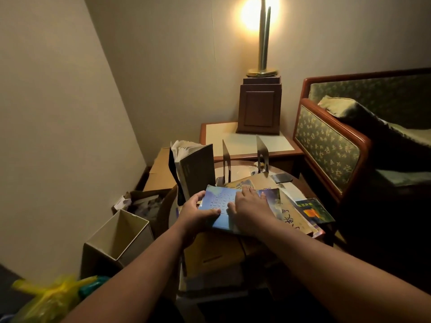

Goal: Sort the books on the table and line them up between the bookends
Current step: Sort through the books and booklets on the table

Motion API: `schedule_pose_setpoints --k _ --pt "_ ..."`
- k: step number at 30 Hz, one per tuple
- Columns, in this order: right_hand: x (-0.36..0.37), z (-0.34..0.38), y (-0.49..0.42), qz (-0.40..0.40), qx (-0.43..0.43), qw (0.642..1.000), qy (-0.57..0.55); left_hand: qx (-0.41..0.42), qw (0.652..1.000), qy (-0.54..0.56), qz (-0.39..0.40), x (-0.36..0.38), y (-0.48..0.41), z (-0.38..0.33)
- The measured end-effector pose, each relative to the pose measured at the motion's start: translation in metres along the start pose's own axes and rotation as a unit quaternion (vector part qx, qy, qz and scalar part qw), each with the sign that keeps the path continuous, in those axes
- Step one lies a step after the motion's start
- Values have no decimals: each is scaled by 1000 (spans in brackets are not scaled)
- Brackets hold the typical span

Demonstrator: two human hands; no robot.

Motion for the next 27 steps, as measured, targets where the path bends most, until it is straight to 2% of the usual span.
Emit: schedule_pose_setpoints --k 5,7,10,12,14,19,27 --pt "-27 10 4 -78 -90 993 -10 92 995 -38 -27 -23 8 -48" --pt "-37 2 6 -100 -96 990 -27 116 990 -66 -35 -36 9 -76" --pt "-35 -16 7 -75 -60 995 -35 159 976 -138 -62 -53 6 -118" --pt "-22 -21 9 -24 -63 997 31 191 957 -200 -90 -61 1 -144" --pt "-14 -21 12 -6 -77 995 63 208 934 -266 -118 -63 -9 -166" --pt "-16 -23 12 -24 -85 995 41 214 868 -425 -140 -57 -43 -199" --pt "-13 -26 10 -47 -77 996 24 166 811 -527 -190 -61 -91 -209"
Point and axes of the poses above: each hand's wrist, its own y-axis away from the middle knuckle, its own x-axis out of the palm, z = x × y, the point moved 10 cm from there along -y, towards the middle knuckle, and after that the axes turned 3 degrees about y, right-handed, at the moved point
